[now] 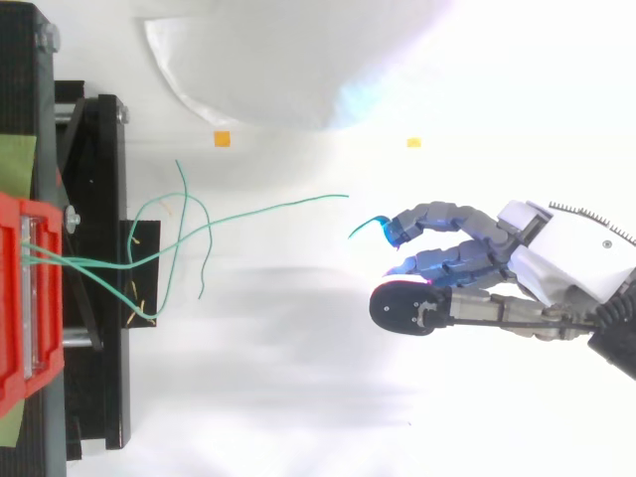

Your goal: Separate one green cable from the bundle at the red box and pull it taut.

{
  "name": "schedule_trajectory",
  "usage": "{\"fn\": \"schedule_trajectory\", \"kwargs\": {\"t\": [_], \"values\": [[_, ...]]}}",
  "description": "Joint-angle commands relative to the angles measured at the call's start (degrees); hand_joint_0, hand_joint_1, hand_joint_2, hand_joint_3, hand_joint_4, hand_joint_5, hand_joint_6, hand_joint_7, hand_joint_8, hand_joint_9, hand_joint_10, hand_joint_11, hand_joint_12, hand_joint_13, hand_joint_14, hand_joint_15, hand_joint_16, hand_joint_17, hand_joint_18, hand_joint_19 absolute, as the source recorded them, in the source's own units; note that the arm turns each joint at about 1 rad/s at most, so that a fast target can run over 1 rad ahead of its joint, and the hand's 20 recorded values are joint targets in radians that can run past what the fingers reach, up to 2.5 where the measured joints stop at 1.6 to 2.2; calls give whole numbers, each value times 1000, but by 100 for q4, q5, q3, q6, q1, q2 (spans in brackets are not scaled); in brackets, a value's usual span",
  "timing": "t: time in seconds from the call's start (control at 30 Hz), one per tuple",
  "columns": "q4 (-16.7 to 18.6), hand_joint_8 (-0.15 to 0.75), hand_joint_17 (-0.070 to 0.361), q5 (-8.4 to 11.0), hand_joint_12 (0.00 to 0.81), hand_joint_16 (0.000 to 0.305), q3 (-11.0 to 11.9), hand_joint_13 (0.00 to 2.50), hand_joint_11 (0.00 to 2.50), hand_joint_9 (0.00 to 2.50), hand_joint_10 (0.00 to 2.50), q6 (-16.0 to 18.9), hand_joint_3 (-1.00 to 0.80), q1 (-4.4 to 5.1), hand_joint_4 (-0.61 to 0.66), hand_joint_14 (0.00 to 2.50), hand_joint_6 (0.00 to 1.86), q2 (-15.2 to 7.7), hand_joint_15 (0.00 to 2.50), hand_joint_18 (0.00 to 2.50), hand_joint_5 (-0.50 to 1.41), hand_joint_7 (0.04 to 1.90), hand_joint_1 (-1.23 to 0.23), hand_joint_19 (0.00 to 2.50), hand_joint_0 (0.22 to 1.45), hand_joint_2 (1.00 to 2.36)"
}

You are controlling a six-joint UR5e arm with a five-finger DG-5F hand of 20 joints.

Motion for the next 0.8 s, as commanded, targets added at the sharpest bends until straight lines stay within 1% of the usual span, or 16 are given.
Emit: {"fn": "schedule_trajectory", "kwargs": {"t": [0.0,0.5,0.6,0.77], "values": [[-24,162,73,-48,362,32,3,897,581,799,13,2,-500,1,120,13,502,0,528,317,-200,674,-653,674,556,1000],[-24,160,72,-39,361,32,3,894,571,787,13,2,-500,1,122,15,501,0,544,308,-201,672,-650,676,560,1000],[-68,161,72,-48,357,32,-50,892,577,787,15,2,-500,1,122,13,501,0,542,308,-201,675,-650,676,560,1000],[-32,160,72,-48,354,32,-156,891,577,787,13,20,-500,1,122,13,501,0,538,306,-201,676,-651,676,559,1000]]}}
